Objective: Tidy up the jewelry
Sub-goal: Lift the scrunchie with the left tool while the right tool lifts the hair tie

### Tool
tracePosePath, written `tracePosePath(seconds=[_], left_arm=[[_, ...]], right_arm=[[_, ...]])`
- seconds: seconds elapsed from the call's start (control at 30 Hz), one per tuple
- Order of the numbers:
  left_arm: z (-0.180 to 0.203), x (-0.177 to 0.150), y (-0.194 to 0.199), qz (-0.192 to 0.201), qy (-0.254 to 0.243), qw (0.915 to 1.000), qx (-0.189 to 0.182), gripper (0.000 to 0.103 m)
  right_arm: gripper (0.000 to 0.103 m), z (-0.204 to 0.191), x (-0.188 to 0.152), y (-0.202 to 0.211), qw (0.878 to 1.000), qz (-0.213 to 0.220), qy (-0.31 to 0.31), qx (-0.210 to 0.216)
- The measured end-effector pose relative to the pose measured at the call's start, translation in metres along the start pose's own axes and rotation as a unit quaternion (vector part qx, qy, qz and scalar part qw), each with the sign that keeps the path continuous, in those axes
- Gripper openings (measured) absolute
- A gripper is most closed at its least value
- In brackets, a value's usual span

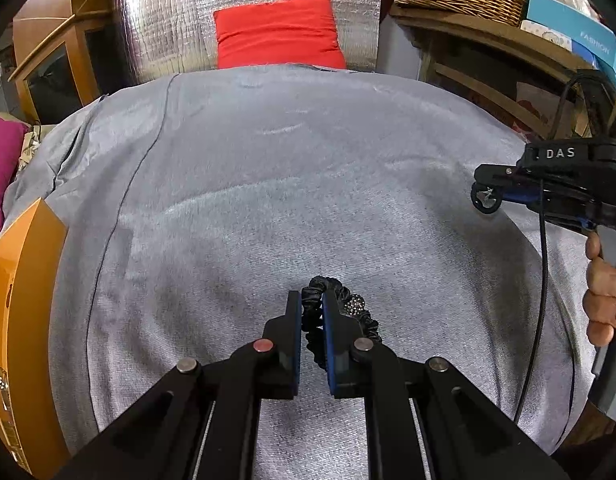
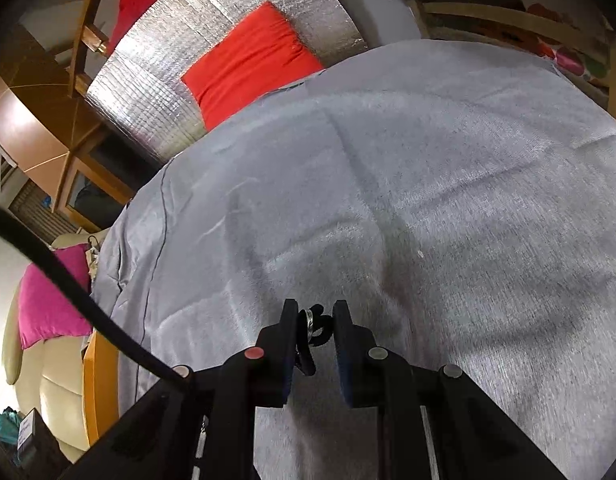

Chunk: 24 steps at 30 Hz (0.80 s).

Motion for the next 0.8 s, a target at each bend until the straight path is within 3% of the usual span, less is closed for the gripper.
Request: tracePosePath(seconds=[0.8], left_arm=[[0.0,0.007,0.03,0.039,0.008,0.9992,-0.002,0.01]], right_arm=[[0.019,-0.031,-0.014,0.031,0.999,0.023,0.038,0.025]])
Point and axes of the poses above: each gripper's, at about its wrist camera, not at the fingertips, and y roughly against the way its jaws point, z to its right, x to its top, the point moved 10 cm from there along -y, roughly the way its jaws point, and after that the axes turned 10 degrees about y, right-handed, at the moved point
